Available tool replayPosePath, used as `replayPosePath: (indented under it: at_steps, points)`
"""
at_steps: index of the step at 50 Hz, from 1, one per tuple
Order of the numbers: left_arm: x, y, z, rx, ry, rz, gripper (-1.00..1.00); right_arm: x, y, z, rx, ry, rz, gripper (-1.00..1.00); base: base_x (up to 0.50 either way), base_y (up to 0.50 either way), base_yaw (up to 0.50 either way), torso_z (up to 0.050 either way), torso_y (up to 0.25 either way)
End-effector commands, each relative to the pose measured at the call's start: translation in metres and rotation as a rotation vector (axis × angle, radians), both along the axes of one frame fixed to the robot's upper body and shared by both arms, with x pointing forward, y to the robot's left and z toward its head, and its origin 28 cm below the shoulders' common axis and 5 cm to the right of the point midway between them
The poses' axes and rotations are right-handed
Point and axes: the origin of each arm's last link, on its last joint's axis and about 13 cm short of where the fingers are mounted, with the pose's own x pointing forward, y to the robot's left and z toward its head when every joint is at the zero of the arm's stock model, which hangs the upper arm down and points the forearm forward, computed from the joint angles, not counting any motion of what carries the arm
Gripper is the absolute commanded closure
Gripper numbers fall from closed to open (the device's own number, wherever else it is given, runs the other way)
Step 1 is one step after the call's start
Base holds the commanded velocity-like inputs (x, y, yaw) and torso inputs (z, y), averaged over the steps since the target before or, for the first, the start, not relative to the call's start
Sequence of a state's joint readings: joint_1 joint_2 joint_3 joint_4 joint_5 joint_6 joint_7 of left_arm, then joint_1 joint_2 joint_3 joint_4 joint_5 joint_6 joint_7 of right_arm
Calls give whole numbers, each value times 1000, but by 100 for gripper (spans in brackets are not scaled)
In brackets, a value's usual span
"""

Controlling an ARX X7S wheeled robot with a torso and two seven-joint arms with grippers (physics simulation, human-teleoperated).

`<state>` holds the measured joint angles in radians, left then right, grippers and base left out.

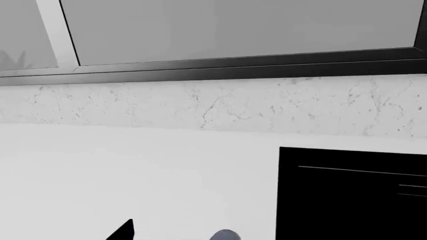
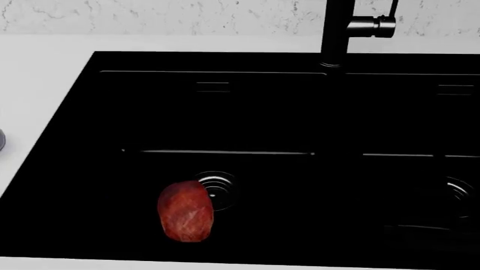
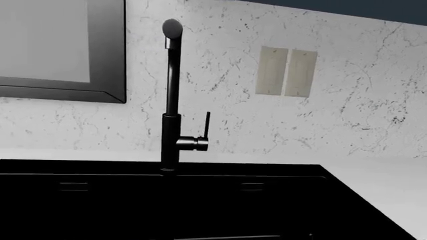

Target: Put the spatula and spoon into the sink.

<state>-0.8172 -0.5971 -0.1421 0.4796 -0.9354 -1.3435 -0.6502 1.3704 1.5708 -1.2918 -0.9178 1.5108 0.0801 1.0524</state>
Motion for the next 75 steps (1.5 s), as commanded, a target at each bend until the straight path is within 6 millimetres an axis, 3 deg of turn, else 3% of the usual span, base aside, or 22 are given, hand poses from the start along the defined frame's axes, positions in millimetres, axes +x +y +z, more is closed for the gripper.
replayPosePath:
  at_steps: [1, 5, 10, 17, 33, 41, 50, 56, 75]
  points:
    - [0, -2, 0, -13, 22, -48, -100, 4, -3, -1, -8, -32, 27, -100, 0, 0, 0, 0, 0]
    - [-8, 3, 9, 19, 49, -76, -100, 5, -3, -4, -2, -29, 25, -100, 0, 0, 0, 0, 0]
    - [-20, 22, 28, 134, 155, -125, -100, 2, -1, 0, -4, -33, 26, -100, 0, 0, 0, 0, 0]
    - [-20, 49, 30, 175, 265, -127, -100, 2, -1, -2, 2, -32, 29, -100, 0, 0, 0, 0, 0]
    - [-30, 92, 11, 80, 382, -156, -100, 4, -2, -5, 7, -35, 31, -100, 0, 0, 0, 0, 0]
    - [-36, 105, -13, 16, 424, -163, -100, 3, -1, -4, 3, -28, 39, -100, 0, 0, 0, 0, 0]
    - [-32, 114, -28, -78, 468, -154, -100, 2, -1, -5, 5, -21, 32, -100, 0, 0, 0, 0, 0]
    - [-28, 121, -27, -103, 483, -109, -100, 2, -1, -6, 9, -21, 31, -100, 0, 0, 0, 0, 0]
    - [-29, 123, -55, -123, 567, -132, -100, 2, -1, -6, 4, -16, 34, -100, 0, 0, 0, 0, 0]
